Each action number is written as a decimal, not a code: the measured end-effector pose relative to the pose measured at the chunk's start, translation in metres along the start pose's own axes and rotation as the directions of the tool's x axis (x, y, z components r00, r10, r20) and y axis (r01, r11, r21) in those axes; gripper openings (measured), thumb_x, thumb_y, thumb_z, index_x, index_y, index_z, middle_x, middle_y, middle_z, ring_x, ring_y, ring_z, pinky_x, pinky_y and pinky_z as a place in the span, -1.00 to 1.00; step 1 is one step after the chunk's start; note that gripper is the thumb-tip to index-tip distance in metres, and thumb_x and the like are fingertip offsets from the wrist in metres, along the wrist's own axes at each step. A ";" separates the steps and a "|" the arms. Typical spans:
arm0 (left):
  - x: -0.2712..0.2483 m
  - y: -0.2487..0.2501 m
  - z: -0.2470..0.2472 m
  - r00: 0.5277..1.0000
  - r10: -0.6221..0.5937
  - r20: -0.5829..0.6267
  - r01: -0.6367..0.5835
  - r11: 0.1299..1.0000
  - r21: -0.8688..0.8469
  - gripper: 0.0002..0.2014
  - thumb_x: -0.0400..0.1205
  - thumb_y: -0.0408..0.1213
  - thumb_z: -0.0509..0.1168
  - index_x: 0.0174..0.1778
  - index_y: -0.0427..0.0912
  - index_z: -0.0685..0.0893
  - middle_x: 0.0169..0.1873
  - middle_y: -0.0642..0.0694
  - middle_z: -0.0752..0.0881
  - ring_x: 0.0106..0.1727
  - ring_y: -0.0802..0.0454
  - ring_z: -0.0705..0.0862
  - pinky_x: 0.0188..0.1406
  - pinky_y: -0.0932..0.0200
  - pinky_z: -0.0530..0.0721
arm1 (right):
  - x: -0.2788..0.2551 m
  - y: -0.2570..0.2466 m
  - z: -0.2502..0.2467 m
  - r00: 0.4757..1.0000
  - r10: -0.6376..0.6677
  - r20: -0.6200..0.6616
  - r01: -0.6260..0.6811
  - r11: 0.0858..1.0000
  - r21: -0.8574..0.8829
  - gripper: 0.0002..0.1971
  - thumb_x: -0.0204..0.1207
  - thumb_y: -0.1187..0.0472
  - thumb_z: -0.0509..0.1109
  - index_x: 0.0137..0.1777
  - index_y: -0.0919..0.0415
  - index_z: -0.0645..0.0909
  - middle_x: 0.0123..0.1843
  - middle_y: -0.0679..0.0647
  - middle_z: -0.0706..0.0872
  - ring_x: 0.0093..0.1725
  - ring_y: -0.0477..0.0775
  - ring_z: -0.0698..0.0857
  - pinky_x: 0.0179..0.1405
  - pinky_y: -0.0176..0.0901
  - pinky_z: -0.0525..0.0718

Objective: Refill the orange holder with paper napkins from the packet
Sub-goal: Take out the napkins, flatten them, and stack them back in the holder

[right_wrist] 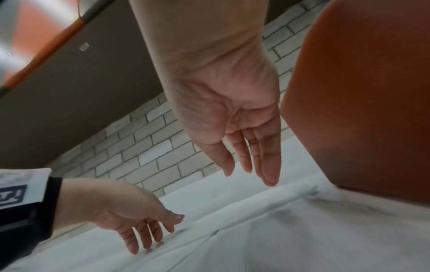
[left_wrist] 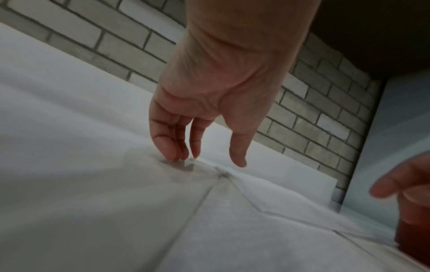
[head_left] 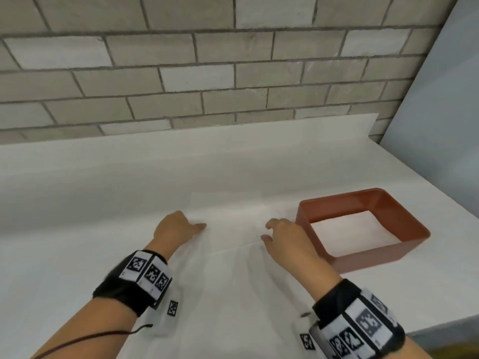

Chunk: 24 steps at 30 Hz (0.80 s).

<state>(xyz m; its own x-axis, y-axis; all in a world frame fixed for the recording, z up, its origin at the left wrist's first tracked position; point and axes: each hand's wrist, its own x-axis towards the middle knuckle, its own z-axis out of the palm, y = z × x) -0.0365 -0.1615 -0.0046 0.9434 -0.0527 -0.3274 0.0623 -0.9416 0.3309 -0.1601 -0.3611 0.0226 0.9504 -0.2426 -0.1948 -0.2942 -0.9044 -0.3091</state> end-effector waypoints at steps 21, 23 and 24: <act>0.065 0.010 -0.010 0.999 0.018 0.044 -0.004 0.952 -0.307 -0.56 0.49 -0.19 0.47 0.13 -0.47 0.62 0.13 -0.30 0.68 0.25 -0.24 0.62 0.17 0.06 0.61 | 0.086 -0.011 0.020 0.943 0.332 -0.033 -0.334 0.936 -0.107 -0.53 0.57 0.15 0.37 0.41 0.32 0.40 0.38 0.21 0.50 0.34 0.15 0.56 0.11 -0.13 0.62; 0.063 0.009 -0.015 0.999 0.033 0.012 -0.026 0.929 -0.369 -0.81 0.53 -0.27 0.43 -0.22 -0.34 0.62 -0.17 -0.21 0.66 0.16 -0.26 0.65 -0.08 0.06 0.59 | 0.085 -0.009 0.021 0.942 0.331 -0.053 -0.335 0.935 -0.113 -0.49 0.54 0.11 0.40 0.41 0.30 0.36 0.38 0.23 0.47 0.33 0.16 0.54 0.13 -0.14 0.60; 0.061 0.009 -0.017 0.999 0.035 -0.001 -0.032 0.906 -0.422 -0.82 0.53 -0.32 0.41 -0.30 -0.30 0.57 -0.22 -0.21 0.63 0.07 -0.26 0.66 -0.17 0.04 0.62 | 0.085 -0.008 0.021 0.938 0.343 -0.046 -0.346 0.934 -0.095 -0.45 0.52 0.08 0.42 0.41 0.30 0.34 0.38 0.24 0.47 0.33 0.18 0.53 0.16 -0.11 0.59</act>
<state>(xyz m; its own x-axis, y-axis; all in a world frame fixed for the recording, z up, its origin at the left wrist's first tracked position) 0.0276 -0.1676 -0.0062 0.9454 -0.0850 -0.3146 0.1636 -0.7111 0.6838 -0.0793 -0.3669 -0.0113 0.7955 -0.5537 -0.2462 -0.5936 -0.7937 -0.1329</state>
